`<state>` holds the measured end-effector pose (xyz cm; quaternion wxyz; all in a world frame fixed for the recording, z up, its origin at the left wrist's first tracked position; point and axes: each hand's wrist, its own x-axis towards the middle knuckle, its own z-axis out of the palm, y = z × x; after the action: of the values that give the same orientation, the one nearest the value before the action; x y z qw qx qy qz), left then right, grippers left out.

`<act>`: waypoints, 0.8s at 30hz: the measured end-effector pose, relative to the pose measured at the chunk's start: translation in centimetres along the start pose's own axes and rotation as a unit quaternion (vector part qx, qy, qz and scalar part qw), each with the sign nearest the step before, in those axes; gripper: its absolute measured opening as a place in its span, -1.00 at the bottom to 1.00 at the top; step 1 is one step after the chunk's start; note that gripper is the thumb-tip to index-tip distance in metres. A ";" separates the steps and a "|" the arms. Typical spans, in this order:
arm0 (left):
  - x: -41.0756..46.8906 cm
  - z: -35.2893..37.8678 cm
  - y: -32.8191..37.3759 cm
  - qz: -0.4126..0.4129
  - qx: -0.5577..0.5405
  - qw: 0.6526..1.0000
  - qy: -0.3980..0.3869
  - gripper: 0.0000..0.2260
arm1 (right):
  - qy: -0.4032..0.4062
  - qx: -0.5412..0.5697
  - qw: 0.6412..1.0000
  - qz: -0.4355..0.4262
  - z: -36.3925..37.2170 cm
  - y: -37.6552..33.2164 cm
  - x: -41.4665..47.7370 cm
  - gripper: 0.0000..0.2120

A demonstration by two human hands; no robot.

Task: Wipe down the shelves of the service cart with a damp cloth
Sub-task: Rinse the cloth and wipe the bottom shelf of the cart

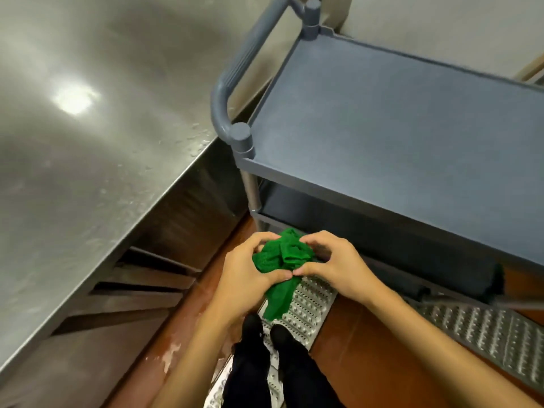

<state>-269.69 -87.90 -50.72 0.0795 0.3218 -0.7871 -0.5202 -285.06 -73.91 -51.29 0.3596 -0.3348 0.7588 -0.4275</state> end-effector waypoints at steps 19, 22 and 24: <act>-20.1 -10.0 1.8 -0.169 0.055 0.954 0.242 -0.76 | -0.262 -0.128 0.927 -0.235 4.8 -19.2 -3.7 -0.76; -25.4 -10.5 0.1 -0.232 0.051 0.927 0.289 -0.81 | -0.295 -0.107 0.913 -0.260 7.7 -22.1 -4.9 -0.74; -29.1 -10.5 -1.2 -0.279 0.020 0.908 0.311 -0.75 | -0.326 -0.087 0.900 -0.276 10.3 -23.6 -6.1 -0.74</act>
<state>-241.61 -79.10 -41.03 0.1658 0.6753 -0.6106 -0.3790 -268.61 -82.76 -32.56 0.4235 -0.6817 0.5105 -0.3087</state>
